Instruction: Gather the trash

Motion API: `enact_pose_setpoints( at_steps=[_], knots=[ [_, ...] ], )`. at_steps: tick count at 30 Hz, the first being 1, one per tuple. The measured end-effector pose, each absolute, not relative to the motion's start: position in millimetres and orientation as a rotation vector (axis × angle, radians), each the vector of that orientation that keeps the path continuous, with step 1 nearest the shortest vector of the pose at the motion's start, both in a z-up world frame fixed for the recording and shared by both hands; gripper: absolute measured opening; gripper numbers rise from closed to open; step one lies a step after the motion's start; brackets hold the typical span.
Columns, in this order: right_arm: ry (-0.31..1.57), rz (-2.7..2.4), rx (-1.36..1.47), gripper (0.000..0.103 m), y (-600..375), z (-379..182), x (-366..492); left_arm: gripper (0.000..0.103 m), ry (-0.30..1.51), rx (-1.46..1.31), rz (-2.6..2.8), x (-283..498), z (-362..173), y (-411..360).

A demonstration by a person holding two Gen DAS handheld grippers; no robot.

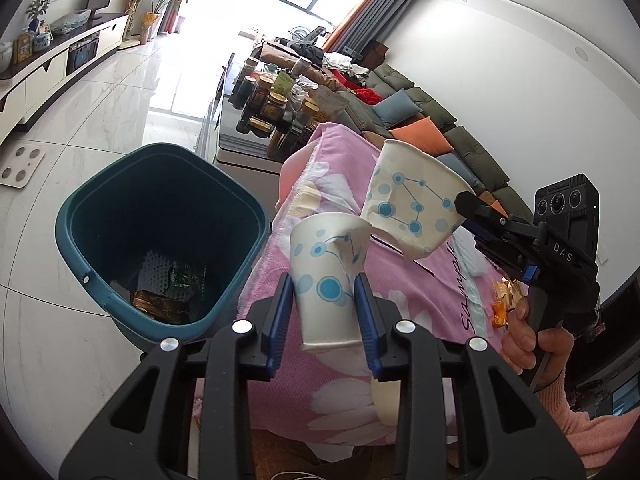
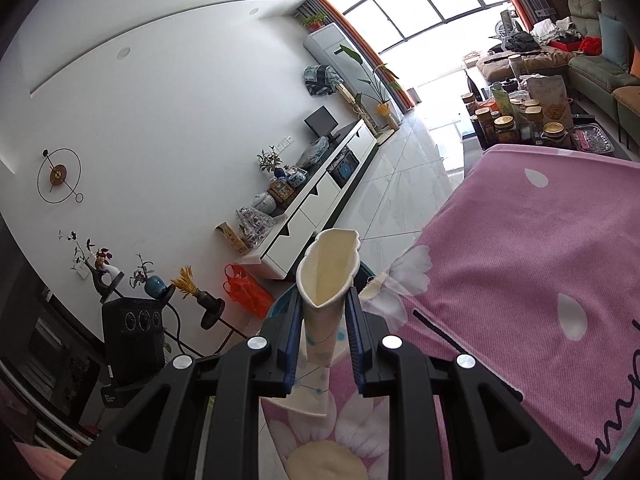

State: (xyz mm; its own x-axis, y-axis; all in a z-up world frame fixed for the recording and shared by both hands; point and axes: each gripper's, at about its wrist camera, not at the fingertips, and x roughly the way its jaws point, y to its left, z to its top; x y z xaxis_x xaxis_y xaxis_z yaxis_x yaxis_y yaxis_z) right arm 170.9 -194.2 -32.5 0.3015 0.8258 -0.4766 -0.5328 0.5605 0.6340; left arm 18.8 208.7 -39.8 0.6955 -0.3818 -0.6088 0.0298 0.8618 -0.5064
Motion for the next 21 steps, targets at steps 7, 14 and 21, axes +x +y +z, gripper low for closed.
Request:
enact_pose_setpoints(
  at_steps=[7, 14, 21],
  knots=[
    [0.889, 0.972, 0.404, 0.020, -169.4, -35.2, 181.7, 0.031, 0.746, -0.492, -0.183, 19.3, -32.0, 229.7],
    [0.910, 0.985, 0.400, 0.020, -144.2, -39.8, 195.3, 0.031, 0.734, -0.512, -0.113, 25.9, -32.3, 257.4],
    [0.960, 0.986, 0.379, 0.020, -117.1, -55.8, 208.1, 0.031, 0.738, -0.497, -0.046, 34.8, -38.9, 272.9]
  ],
)
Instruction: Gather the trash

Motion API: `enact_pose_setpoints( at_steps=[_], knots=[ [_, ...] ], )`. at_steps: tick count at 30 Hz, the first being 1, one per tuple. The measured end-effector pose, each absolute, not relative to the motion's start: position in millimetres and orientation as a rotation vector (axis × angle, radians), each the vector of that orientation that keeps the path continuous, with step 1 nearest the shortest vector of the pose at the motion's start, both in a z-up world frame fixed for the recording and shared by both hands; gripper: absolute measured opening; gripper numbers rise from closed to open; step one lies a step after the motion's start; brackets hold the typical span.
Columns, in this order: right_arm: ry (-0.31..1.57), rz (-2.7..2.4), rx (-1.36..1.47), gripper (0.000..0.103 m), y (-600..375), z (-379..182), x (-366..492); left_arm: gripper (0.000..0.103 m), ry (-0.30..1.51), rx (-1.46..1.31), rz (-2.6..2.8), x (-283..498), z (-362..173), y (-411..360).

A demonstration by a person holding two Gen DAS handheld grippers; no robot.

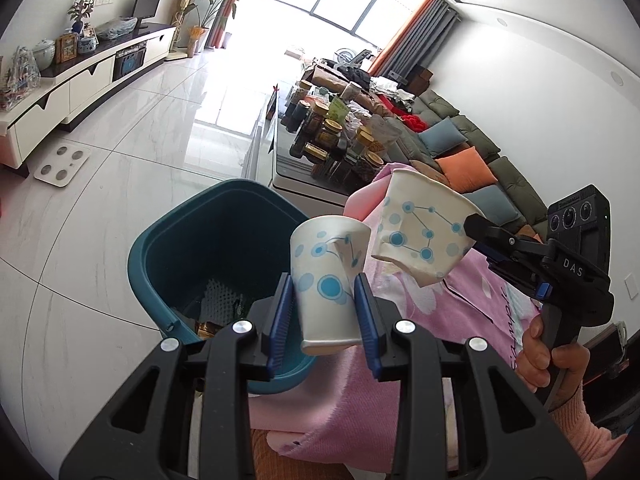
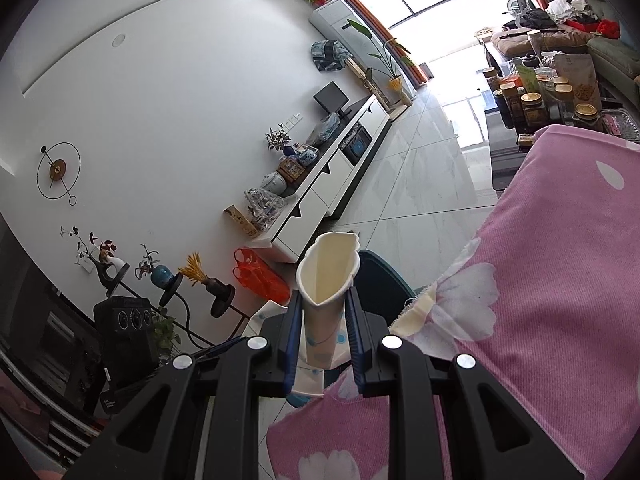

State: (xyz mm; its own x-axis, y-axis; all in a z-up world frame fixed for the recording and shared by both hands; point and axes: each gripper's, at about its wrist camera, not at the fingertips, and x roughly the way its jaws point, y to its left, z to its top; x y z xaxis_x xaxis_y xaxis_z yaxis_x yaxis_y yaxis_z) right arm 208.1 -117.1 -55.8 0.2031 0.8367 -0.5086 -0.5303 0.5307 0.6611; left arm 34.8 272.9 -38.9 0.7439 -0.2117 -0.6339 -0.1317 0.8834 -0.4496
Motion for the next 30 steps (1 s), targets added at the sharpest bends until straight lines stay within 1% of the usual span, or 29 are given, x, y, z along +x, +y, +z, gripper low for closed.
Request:
enact_pose_setpoints(
  at_steps=[11, 19, 23, 24, 25, 27, 30],
  knots=[
    [1.076, 0.954, 0.279, 0.020, -63.9, -84.8, 216.2, 0.032, 0.803, -0.511, 0.049, 55.4, -69.7, 289.3],
    [1.113, 0.938, 0.181, 0.020, -37.1, -94.8, 210.8, 0.032, 0.850, -0.486, 0.109, 74.2, -87.3, 290.6],
    [1.135, 0.917, 0.156, 0.023, -29.8, -99.6, 211.5, 0.034, 0.861, -0.468, 0.132, 81.5, -92.6, 289.4],
    [1.137, 0.916, 0.152, 0.023, -28.1, -100.5, 211.6, 0.031, 0.864, -0.467, 0.137, 83.4, -93.8, 289.6],
    [1.136, 0.913, 0.150, 0.023, -27.8, -101.5, 211.7, 0.031, 0.868, -0.467, 0.142, 84.7, -95.4, 290.7],
    [1.136, 0.906, 0.146, 0.027, -27.1, -101.5, 210.8, 0.037, 0.875, -0.466, 0.158, 88.5, -98.3, 290.8],
    [1.124, 0.900, 0.149, 0.030, -32.6, -98.0, 207.0, 0.040, 0.875, -0.463, 0.165, 90.1, -99.6, 289.3]
  ],
)
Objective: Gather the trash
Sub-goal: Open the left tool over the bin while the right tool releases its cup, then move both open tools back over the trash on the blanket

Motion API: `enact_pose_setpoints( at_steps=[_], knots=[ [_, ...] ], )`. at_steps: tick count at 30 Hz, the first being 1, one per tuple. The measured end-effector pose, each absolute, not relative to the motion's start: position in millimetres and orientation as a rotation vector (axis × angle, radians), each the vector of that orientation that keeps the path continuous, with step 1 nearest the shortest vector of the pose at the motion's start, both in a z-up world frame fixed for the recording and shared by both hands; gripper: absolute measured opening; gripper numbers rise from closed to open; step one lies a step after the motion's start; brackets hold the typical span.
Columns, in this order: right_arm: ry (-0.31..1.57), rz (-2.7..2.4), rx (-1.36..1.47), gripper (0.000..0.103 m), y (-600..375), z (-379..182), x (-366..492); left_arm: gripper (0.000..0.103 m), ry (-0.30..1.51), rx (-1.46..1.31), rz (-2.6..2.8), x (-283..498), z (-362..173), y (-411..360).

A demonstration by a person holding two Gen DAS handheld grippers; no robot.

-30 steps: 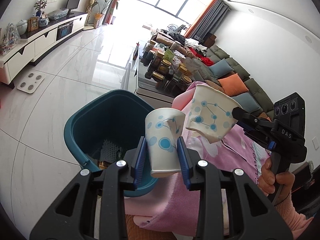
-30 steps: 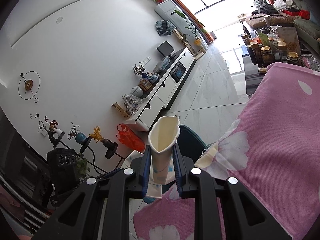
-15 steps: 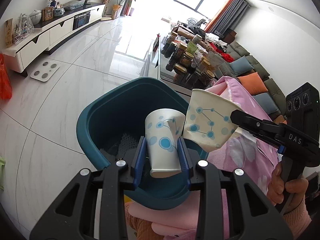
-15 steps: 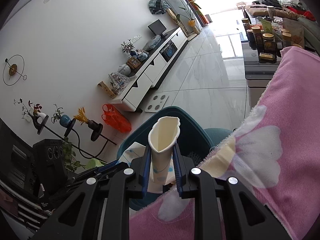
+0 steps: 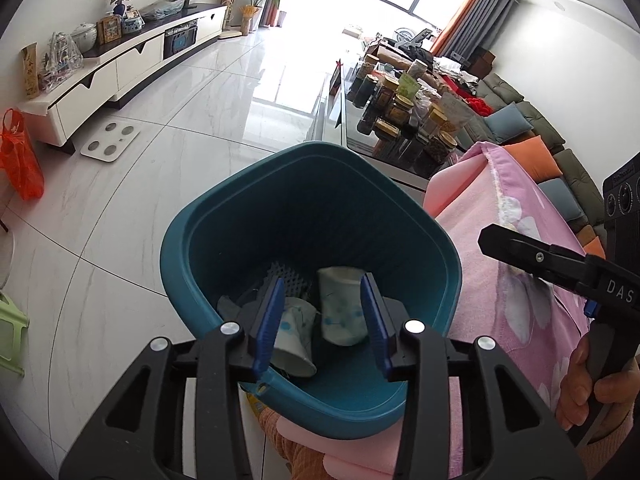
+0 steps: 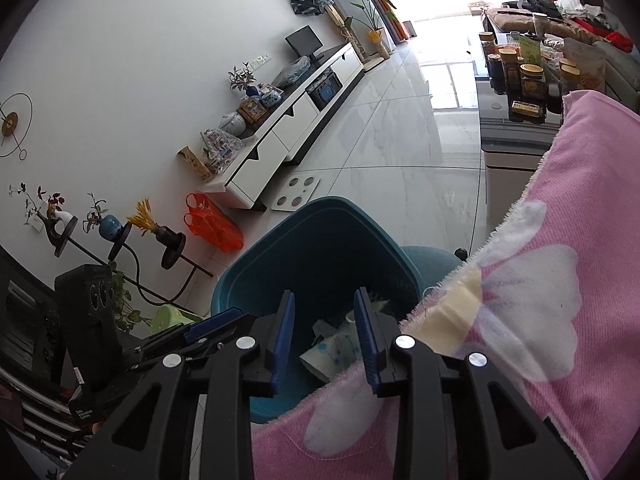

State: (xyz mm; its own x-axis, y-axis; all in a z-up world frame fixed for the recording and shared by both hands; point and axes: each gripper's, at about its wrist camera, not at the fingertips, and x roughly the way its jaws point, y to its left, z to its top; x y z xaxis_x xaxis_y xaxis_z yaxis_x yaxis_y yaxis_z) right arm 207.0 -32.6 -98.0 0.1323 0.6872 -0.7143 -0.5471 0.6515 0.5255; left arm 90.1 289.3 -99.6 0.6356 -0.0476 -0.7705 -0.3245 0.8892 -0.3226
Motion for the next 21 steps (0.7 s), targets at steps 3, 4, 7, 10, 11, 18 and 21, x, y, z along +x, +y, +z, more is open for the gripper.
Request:
enact_pose_setpoints(
  at_steps=[3, 4, 7, 10, 11, 18, 21],
  knots=[
    [1.096, 0.902, 0.164, 0.035, -42.0, -89.3, 205.1, 0.048, 0.860, -0.445, 0.171, 86.0, -95.3, 285.3],
    [1.087, 0.906, 0.170, 0.035, -46.1, -85.8, 203.8, 0.050, 0.850, -0.435, 0.170, 84.2, -92.2, 282.8],
    [1.048, 0.913, 0.179, 0.040, -62.6, -74.5, 197.4, 0.060, 0.792, -0.384, 0.156, 75.6, -75.9, 270.8],
    [1.003, 0.918, 0.174, 0.046, -86.1, -61.4, 187.2, 0.071, 0.720, -0.327, 0.115, 64.2, -56.7, 251.9],
    [0.986, 0.917, 0.172, 0.048, -95.4, -56.7, 182.9, 0.074, 0.697, -0.312, 0.099, 61.1, -49.8, 245.2],
    [0.888, 0.833, 0.167, 0.057, -173.0, -32.3, 154.6, 0.086, 0.600, -0.233, -0.079, 46.0, -20.0, 171.5],
    [0.854, 0.768, 0.180, 0.060, -209.9, -25.0, 143.5, 0.087, 0.601, -0.211, -0.162, 46.0, -16.5, 135.0]
  ],
)
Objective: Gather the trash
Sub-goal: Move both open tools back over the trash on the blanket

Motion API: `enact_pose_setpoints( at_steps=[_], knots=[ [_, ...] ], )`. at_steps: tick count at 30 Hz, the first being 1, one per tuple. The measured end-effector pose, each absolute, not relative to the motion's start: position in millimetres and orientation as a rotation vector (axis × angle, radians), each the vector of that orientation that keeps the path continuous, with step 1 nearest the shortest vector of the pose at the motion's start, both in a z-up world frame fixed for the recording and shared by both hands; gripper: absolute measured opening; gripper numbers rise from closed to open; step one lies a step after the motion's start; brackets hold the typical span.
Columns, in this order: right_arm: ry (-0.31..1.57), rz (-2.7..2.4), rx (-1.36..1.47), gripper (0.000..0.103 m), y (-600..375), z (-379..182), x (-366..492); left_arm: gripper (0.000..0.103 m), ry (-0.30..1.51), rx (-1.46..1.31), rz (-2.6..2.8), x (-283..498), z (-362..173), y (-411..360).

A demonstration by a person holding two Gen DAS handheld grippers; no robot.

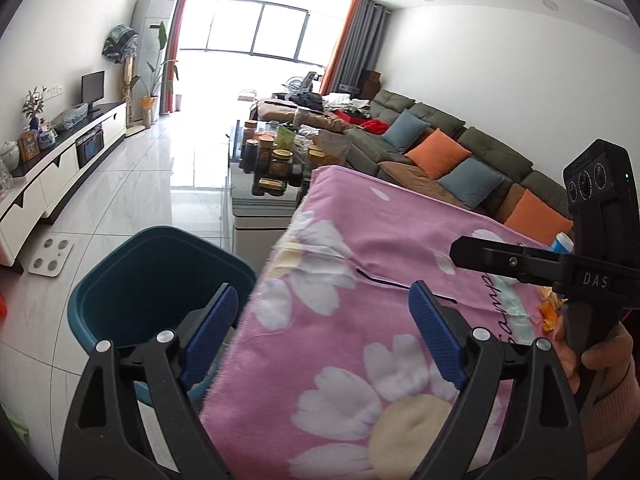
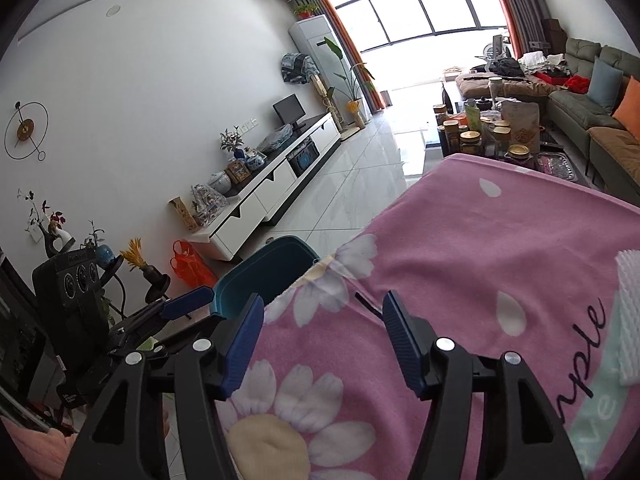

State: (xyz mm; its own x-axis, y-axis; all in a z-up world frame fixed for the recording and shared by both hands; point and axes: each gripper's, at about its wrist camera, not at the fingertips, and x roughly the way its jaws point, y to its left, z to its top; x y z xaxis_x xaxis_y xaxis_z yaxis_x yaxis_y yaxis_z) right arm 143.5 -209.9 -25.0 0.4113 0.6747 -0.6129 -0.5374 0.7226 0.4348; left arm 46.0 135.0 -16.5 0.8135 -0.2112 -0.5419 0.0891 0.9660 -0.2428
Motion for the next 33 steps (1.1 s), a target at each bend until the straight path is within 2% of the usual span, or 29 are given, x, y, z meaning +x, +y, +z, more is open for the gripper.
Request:
enact_pose_setpoints(
  at_steps=[19, 25, 33],
  knots=[
    [0.761, 0.275, 0.262, 0.061, -419.5, -21.6, 73.4, 0.082, 0.734, -0.094, -0.656, 41.7, -40.8, -61.4],
    [0.746, 0.189, 0.313, 0.061, -462.8, -28.8, 57.9, 0.076, 0.795, -0.065, -0.792, 35.3, -52.3, -111.6],
    [0.742, 0.150, 0.346, 0.061, -492.2, -38.6, 48.9, 0.061, 0.884, -0.030, -0.893, 36.7, -69.1, -162.2]
  ],
)
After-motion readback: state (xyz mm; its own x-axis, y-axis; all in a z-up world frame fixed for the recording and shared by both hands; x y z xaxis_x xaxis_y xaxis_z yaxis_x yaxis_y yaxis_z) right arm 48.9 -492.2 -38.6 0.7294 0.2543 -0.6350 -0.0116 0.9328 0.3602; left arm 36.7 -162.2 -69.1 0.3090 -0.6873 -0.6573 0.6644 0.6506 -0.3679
